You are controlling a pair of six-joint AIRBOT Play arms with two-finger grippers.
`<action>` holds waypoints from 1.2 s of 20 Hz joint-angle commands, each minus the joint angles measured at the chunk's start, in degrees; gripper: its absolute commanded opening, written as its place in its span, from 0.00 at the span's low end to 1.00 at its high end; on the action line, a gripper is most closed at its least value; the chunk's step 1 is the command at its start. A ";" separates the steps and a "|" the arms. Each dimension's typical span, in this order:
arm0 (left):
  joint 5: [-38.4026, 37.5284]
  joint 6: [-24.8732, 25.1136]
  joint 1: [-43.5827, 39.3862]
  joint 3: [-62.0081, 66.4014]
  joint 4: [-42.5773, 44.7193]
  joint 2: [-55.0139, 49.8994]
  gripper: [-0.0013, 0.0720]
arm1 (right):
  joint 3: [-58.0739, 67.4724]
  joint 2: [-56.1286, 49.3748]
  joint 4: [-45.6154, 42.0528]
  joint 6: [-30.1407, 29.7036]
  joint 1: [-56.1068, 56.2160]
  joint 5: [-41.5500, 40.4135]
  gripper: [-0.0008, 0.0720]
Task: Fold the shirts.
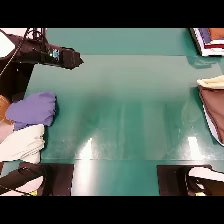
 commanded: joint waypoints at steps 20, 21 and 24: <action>-1.33 1.55 -0.02 0.02 0.28 -0.02 0.06 | -17.51 14.27 -9.49 7.10 2.51 7.89 0.87; -1.66 1.53 -0.02 0.02 0.28 -0.02 0.06 | -17.51 14.93 -7.28 7.10 5.29 6.91 0.87; -1.05 1.53 -0.02 0.02 0.15 -0.02 0.06 | -17.51 16.33 -6.78 7.08 15.67 3.85 0.67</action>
